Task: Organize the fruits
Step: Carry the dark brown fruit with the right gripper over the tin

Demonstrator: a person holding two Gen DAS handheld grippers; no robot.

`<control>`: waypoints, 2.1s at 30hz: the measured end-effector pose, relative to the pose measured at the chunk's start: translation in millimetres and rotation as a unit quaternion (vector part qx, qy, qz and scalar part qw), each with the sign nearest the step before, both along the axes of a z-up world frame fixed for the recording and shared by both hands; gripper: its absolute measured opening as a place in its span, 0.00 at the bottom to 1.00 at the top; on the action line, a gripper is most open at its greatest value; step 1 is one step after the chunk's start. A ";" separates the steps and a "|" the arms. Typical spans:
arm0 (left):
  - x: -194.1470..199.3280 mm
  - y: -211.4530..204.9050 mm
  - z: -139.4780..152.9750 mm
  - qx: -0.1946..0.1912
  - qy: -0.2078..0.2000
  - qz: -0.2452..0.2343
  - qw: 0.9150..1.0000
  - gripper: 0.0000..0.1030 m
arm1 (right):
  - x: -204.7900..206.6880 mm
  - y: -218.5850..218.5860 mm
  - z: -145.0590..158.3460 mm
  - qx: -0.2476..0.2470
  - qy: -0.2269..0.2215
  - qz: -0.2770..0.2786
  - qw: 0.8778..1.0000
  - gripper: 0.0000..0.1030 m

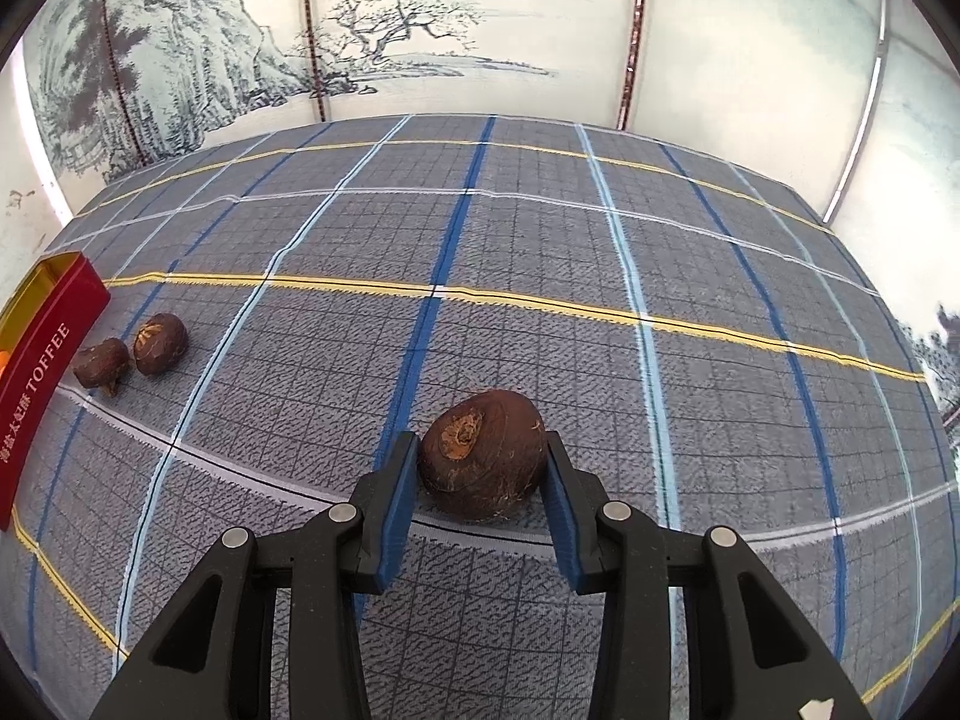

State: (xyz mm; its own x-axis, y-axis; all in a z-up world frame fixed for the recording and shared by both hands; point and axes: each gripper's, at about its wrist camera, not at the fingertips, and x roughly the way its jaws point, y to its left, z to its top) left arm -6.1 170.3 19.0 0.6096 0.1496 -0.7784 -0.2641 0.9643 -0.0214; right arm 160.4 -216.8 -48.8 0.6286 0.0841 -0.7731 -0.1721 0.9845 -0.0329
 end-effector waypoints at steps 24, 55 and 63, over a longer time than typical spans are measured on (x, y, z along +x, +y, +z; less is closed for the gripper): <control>-26.9 61.6 0.1 -0.030 -0.007 0.075 0.997 0.91 | -66.9 197.6 65.1 0.041 -0.029 0.236 0.970 0.35; -51.0 102.9 -9.4 -0.023 0.006 0.126 0.992 0.91 | -90.7 337.1 18.5 -0.017 0.016 0.354 0.935 0.35; -48.2 95.5 -8.5 -0.019 0.009 0.109 0.994 0.91 | -88.8 336.5 16.5 -0.016 0.015 0.355 0.934 0.37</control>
State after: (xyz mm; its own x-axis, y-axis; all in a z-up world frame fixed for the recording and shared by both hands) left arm -54.3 265.8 10.5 0.5514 0.2465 -0.7970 -0.4676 0.8825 -0.0506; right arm 71.7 119.7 -32.4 0.4011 0.4485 -0.7988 -0.7836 0.6196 -0.0456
